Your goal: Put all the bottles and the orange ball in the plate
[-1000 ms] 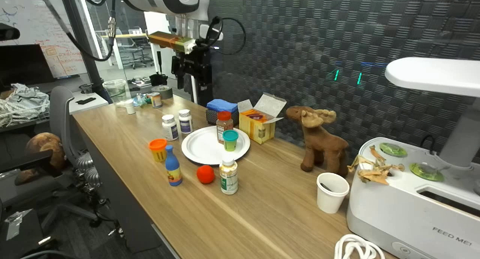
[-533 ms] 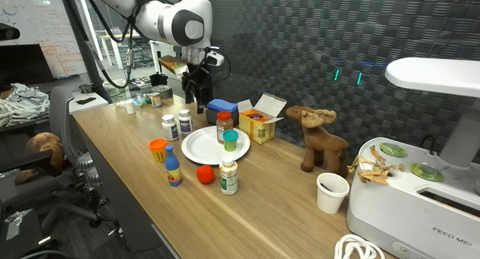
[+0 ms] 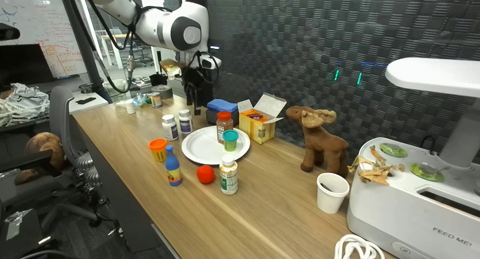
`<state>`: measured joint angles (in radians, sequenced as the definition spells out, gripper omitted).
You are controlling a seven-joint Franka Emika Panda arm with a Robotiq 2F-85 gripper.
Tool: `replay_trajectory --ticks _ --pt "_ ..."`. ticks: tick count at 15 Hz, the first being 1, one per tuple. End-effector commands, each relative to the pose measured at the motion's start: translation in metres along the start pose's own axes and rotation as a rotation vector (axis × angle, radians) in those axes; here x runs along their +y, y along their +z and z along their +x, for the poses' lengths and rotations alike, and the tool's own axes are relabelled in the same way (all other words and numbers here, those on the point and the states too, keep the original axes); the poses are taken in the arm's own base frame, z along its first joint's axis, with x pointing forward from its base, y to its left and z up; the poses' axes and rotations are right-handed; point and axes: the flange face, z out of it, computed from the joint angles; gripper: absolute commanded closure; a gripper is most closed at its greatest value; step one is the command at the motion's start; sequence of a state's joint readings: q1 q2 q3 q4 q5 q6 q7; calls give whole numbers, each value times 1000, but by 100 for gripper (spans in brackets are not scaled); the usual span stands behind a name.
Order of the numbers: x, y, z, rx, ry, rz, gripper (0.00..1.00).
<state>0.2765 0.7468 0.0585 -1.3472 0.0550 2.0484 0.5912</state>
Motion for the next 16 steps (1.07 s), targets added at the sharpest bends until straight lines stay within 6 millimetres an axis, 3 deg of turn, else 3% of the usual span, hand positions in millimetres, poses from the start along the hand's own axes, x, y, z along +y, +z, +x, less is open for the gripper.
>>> replay_trajectory --ticks 1,16 --pt "-7 -13 -2 6 47 -8 0" --pt "-15 -3 -31 -34 60 -33 0"
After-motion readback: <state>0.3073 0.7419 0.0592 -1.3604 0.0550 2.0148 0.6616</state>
